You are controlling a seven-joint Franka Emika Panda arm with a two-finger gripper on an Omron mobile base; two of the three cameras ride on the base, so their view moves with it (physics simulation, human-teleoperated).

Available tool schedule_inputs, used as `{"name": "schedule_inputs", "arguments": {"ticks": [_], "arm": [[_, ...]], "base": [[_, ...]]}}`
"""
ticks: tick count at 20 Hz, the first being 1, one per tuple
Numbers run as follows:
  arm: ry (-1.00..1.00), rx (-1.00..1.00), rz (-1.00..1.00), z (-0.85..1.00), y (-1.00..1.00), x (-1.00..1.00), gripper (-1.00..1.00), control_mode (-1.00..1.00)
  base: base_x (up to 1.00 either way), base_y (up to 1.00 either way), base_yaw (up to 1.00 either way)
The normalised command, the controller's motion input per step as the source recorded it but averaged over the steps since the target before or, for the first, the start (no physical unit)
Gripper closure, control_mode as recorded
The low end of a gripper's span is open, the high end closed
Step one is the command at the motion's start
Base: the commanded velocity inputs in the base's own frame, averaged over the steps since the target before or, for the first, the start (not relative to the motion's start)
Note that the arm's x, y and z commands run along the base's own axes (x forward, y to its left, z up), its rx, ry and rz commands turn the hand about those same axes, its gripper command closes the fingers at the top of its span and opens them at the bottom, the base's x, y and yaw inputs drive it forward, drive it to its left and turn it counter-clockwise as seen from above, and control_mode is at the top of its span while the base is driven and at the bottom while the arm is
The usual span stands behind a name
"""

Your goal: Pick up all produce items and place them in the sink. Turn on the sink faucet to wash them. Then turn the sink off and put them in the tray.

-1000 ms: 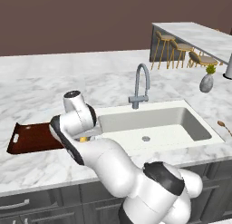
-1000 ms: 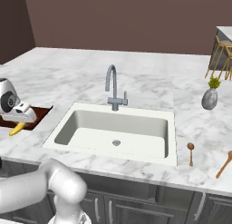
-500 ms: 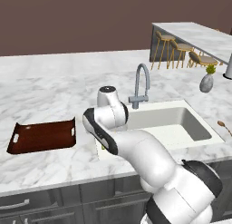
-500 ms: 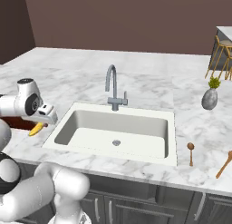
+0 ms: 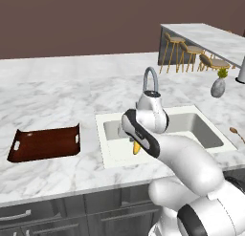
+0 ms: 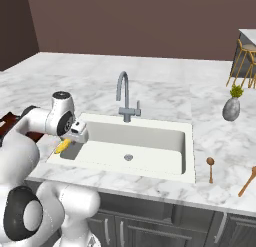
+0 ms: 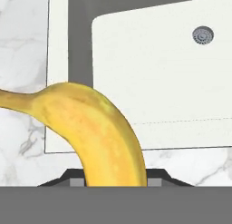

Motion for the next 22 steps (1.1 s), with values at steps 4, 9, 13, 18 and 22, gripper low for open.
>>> {"name": "schedule_inputs", "arguments": {"ticks": [4,9,13,18,22], "arm": [[-0.01,0.10,0.00,0.00,-0.89,0.00,1.00,-1.00],[0.00,0.09,0.00,0.00,-0.86,0.08,1.00,-1.00],[0.00,0.09,0.00,0.00,-0.83,0.19,1.00,-1.00],[0.00,0.09,0.00,0.00,-0.76,0.29,1.00,-1.00],[0.00,0.09,0.00,0.00,-0.70,0.39,1.00,-1.00]], "base": [[0.00,0.00,0.00],[0.00,0.00,0.00],[0.00,0.00,0.00],[0.00,0.00,0.00],[0.00,0.00,0.00]]}}
